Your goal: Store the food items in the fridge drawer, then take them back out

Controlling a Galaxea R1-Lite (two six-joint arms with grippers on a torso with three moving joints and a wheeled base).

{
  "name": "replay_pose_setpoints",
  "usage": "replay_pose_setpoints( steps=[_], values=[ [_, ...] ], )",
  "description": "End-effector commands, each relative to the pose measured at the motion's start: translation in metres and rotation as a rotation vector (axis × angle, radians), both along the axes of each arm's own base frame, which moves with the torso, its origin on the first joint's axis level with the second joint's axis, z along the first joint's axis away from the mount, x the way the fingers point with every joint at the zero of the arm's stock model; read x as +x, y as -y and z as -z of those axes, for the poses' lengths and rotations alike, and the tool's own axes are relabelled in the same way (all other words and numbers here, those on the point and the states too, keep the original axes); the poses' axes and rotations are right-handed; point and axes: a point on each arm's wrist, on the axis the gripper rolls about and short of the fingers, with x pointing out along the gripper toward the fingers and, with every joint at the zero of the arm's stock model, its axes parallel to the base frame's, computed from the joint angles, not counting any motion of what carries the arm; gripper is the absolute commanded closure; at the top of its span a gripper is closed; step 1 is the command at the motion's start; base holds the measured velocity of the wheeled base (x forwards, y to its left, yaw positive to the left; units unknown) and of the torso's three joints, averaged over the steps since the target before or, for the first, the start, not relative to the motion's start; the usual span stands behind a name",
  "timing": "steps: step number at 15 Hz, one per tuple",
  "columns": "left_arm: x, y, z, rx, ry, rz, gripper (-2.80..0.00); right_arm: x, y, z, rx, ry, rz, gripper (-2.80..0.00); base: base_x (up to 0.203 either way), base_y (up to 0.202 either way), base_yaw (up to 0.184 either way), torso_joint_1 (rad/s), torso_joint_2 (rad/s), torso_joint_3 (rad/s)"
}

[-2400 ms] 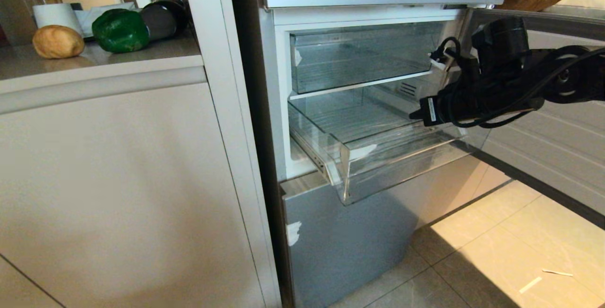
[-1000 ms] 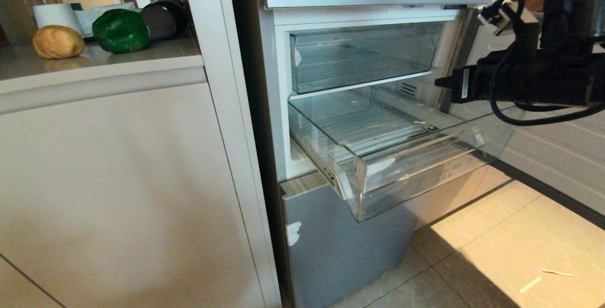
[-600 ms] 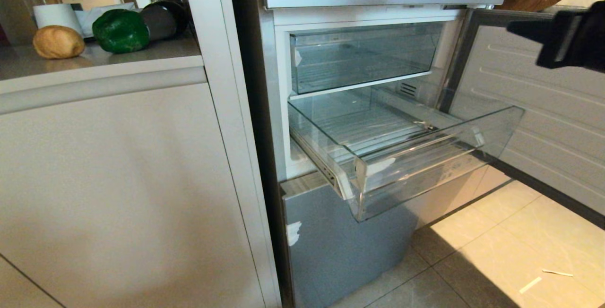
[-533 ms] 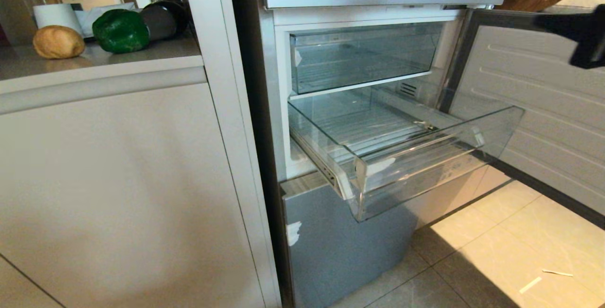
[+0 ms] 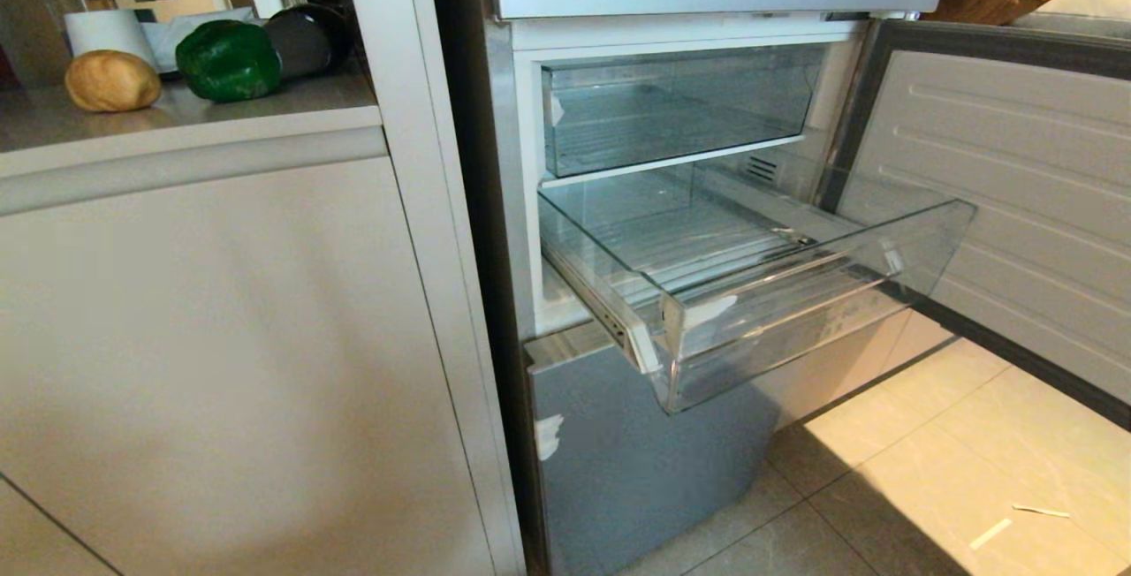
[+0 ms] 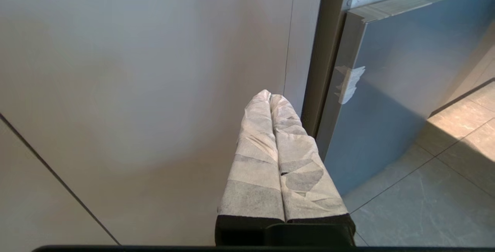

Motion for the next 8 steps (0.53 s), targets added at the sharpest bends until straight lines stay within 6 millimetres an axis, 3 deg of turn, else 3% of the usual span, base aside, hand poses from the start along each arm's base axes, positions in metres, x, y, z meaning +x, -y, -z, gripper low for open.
replay_pose_setpoints(
  steps=[1, 6, 8],
  values=[
    [0.001, 0.000, 0.003, 0.000, -0.010, 0.000, 0.00, -0.009, -0.002, 0.064, -0.019, -0.100, 0.048, 0.00, 0.000, 0.000, 0.000, 0.000, 0.00, 0.000],
    [0.001, 0.000, 0.003, 0.000, -0.010, -0.001, 0.00, 0.016, -0.001, 0.179, -0.048, -0.431, 0.010, 0.00, 0.000, 0.000, 0.000, 0.000, 0.00, 0.000],
    [0.001, 0.000, 0.003, 0.000, -0.010, 0.000, 0.00, 0.016, -0.002, 0.182, -0.054, -0.401, -0.050, 0.00, 0.000, 0.000, 0.000, 0.000, 0.00, 0.000]
  ],
)
